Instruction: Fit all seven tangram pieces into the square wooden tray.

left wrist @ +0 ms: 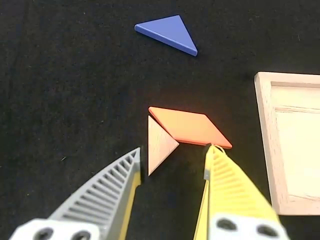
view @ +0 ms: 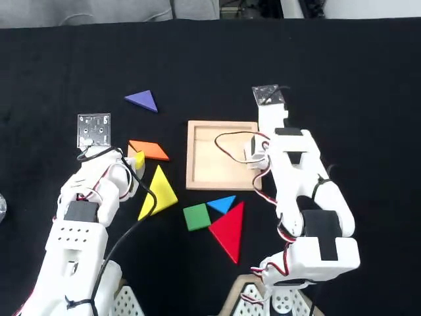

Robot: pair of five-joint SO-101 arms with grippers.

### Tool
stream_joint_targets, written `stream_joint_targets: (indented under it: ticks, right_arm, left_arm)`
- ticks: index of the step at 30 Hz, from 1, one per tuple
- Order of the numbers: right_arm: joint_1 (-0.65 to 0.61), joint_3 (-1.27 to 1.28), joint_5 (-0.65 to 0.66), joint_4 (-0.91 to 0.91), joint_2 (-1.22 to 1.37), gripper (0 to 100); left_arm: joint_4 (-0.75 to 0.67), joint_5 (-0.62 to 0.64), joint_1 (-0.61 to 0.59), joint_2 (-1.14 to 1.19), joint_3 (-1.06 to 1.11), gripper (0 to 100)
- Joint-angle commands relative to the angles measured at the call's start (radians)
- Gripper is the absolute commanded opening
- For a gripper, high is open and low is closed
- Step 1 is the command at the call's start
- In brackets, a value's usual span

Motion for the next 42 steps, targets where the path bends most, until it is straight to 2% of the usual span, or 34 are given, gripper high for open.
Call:
stream_joint_targets:
  ticks: [1, 6, 10, 14, 16, 19, 23, 24, 28, 32, 37, 42]
  right_arm:
    - [-0.028, -0.010, 0.041, -0.018, -0.058, 1.1]
    - [-0.037, -0.010, 0.049, -0.018, -0.058, 1.1]
    - [-0.074, -0.016, 0.103, -0.020, -0.058, 1.1]
    - [-0.075, -0.013, 0.100, -0.040, -0.058, 1.2]
    - [-0.051, -0.015, 0.048, -0.038, -0.064, 1.8]
    - [-0.012, -0.015, -0.015, -0.037, -0.067, 11.1]
    - [-0.005, -0.008, -0.018, -0.034, -0.067, 25.0]
    - [-0.005, -0.008, -0.018, -0.025, -0.067, 25.0]
    - [-0.006, -0.013, -0.018, -0.012, -0.067, 21.7]
    - [-0.008, -0.010, -0.018, -0.012, -0.065, 21.6]
    - [-0.044, -0.007, -0.018, -0.009, -0.058, 21.1]
    - [-0.098, 0.022, -0.018, 0.000, -0.067, 8.3]
  left_arm:
    - [-0.018, 0.008, 0.004, -0.018, -0.008, 21]
    - [-0.018, 0.008, 0.004, -0.018, -0.008, 21]
    - [-0.018, 0.008, 0.004, -0.018, -0.008, 21]
    - [-0.018, 0.008, 0.004, -0.018, -0.007, 21]
    - [-0.018, 0.008, 0.004, -0.018, -0.007, 21]
    - [-0.018, 0.008, 0.004, -0.018, -0.007, 21]
    - [-0.012, 0.006, 0.008, -0.014, -0.007, 21]
    - [0.002, -0.021, 0.018, -0.008, -0.010, 21]
    - [0.180, -0.284, 0.174, -0.008, -0.062, 21]
    - [0.285, -0.273, 0.188, -0.008, -0.140, 21]
    - [0.298, -0.265, 0.189, -0.006, -0.145, 21]
    - [0.299, -0.264, 0.189, 0.035, -0.133, 21]
